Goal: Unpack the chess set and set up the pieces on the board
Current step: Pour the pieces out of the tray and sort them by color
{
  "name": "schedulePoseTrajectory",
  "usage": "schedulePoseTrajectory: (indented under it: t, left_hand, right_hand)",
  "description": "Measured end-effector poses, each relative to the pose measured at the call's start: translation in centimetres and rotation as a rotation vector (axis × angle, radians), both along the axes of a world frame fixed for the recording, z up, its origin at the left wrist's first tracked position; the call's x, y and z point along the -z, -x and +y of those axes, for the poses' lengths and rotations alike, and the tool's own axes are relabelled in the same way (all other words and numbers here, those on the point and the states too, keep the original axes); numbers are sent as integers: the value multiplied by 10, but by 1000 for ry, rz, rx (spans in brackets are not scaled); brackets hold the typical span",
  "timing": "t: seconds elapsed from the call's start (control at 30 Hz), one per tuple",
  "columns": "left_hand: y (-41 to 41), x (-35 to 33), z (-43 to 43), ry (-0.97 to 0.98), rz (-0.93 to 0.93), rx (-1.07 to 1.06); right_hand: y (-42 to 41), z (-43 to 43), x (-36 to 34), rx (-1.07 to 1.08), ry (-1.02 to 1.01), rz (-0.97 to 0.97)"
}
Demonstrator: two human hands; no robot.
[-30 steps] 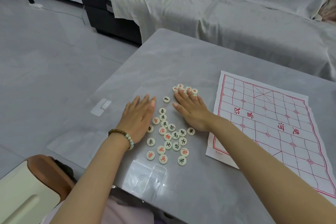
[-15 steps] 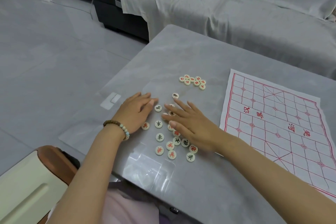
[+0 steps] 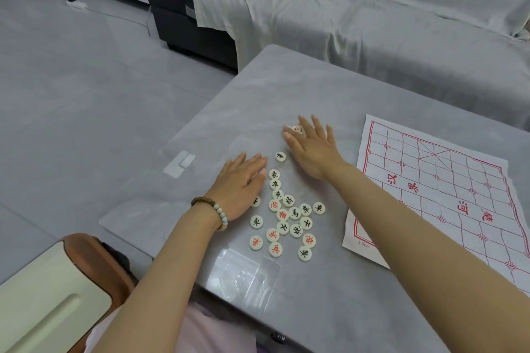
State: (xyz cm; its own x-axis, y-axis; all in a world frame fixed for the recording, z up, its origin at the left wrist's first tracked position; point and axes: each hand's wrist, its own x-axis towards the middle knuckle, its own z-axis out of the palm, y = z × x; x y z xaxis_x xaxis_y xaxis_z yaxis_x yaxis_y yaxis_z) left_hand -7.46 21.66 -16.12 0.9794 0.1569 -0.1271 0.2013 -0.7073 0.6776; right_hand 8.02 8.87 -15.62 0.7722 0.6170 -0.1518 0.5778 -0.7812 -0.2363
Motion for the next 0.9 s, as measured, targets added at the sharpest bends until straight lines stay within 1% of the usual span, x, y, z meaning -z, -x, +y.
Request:
schedulePoseTrajectory:
  t: [0.07, 0.13, 0.2, 0.27, 0.33, 0.4, 0.5, 0.6, 0.73, 0.8, 0.87, 0.9]
  left_hand:
    - [-2, 1, -5, 18, 3, 37]
    - [-4, 2, -5, 64, -7, 44]
    - [-2, 1, 0, 134, -40, -23]
    - [2, 0, 8, 118, -99, -111]
    - [11, -1, 15, 36, -145, -150]
    - [23, -1, 19, 8, -176, -171]
    - [43, -3, 24, 51, -190, -225]
    - [56, -2, 25, 89, -137, -238]
    - [63, -3, 23, 44, -112, -215]
    - [64, -2, 23, 40, -122, -214]
    - [64, -2, 22, 48, -126, -217]
    - [63, -2, 23, 50, -126, -222]
  right_hand:
    - [-3, -12, 1, 26, -11, -22]
    - [7, -24, 0, -19, -103, -22]
    - [31, -36, -5, -107, -251, -2]
    - [63, -49, -12, -217, -333, 38]
    - [92, -60, -14, -342, -303, 47]
    - [106, -69, -8, -405, -271, 29]
    - [107, -71, 0, -361, -301, 54]
    - [105, -66, -4, -280, -290, 82]
    - [112, -59, -9, -319, -235, 63]
    - [116, -57, -8, -283, -316, 13]
    - [117, -56, -7, -174, -414, -96]
    - [117, -56, -6, -124, -421, -140]
